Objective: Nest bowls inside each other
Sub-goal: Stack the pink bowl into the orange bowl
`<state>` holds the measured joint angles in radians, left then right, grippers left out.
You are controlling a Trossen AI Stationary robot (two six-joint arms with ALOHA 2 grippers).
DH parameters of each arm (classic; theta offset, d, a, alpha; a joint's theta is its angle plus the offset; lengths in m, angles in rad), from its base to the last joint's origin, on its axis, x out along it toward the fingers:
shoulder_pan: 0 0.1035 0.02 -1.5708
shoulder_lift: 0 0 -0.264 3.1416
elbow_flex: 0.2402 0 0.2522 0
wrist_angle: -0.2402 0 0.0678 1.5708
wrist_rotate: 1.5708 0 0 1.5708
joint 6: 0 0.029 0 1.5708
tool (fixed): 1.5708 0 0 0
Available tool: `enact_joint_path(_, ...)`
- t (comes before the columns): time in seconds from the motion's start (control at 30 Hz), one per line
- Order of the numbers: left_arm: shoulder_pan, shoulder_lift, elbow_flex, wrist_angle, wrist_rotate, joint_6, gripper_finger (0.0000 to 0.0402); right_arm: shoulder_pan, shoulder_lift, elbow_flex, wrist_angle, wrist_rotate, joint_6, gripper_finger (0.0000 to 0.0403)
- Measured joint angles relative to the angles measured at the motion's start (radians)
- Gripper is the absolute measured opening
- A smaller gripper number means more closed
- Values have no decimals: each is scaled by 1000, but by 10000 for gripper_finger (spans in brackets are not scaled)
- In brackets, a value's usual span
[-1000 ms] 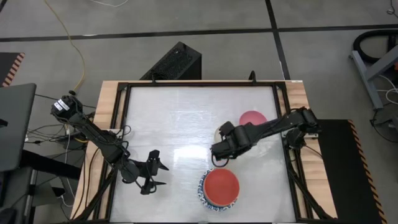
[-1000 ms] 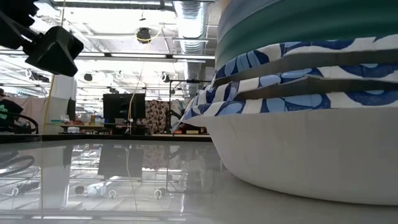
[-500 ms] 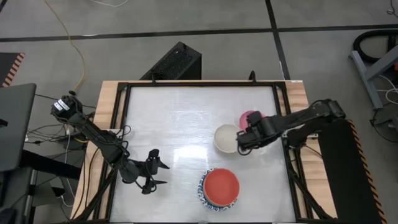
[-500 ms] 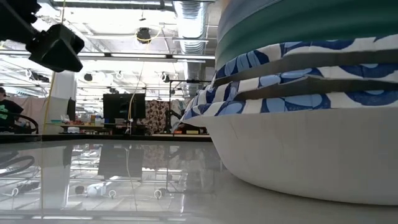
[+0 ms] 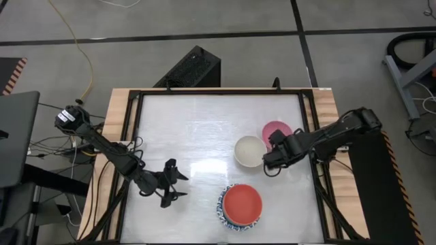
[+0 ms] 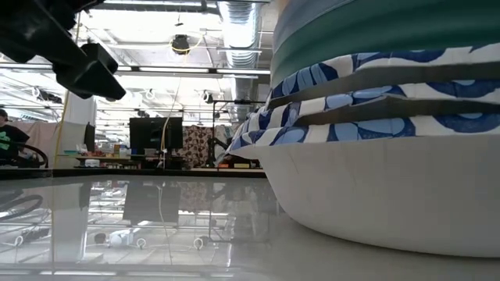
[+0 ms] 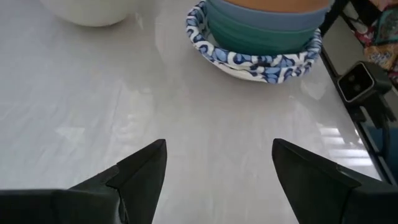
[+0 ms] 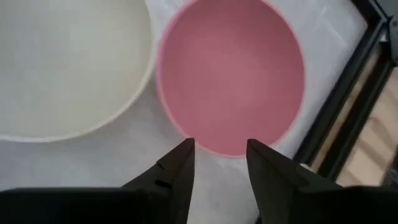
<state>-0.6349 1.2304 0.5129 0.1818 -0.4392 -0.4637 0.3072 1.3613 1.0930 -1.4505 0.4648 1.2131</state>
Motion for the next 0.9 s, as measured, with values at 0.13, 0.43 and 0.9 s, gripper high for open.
enact_joint_path(0.13, 21, 0, 0, 0, 24, -30, 279, -71, 0, -41, 55, -38, -110, 186)
enact_joint_path(0.43, 43, 0, 0, 0, 23, -39, 279, -213, 0, -98, 268, -105, -525, 210)
enact_joint_path(0.9, 101, 0, 0, -1, 27, -11, 279, -296, 0, -98, 266, -212, -725, 209)
